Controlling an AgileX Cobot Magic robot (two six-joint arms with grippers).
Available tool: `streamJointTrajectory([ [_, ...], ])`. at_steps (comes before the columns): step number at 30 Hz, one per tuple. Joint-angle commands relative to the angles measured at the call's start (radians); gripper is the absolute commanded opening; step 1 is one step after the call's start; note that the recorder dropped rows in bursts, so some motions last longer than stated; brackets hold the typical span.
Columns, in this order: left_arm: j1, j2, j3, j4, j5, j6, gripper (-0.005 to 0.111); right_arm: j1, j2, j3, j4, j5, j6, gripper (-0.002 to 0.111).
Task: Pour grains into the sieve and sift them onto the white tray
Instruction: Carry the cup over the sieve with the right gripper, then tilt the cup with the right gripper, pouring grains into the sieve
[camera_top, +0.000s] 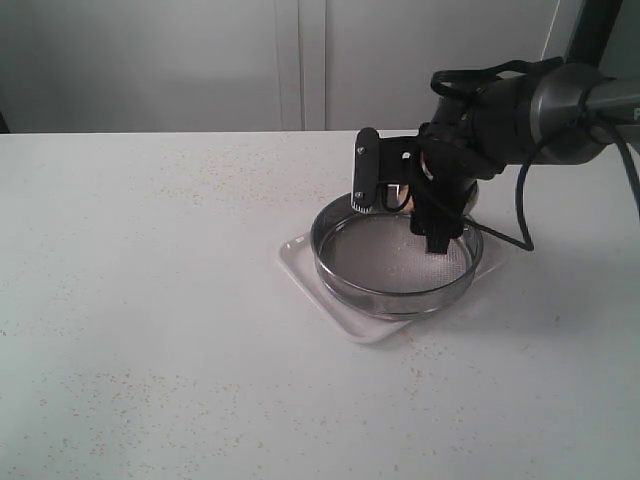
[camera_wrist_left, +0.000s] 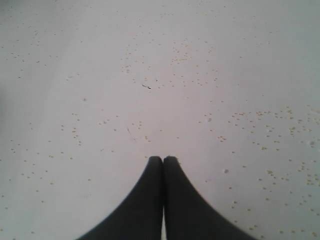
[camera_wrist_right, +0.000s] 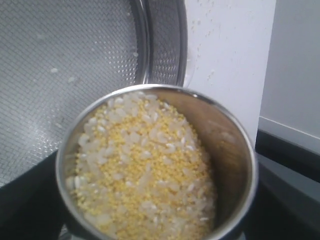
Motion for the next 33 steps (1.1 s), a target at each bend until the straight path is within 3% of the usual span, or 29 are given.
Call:
streamJointTrajectory([
  [1, 0.0, -0.003, 0.01, -0.002, 0.014, 0.003, 0.0, -0.001, -0.009, -0.012, -0.032, -0.022, -0.039, 0.0],
  [33, 0.0, -0.003, 0.01, -0.002, 0.014, 0.003, 0.0, -0.001, -0.008, -0.012, -0.094, -0.027, -0.189, 0.0],
])
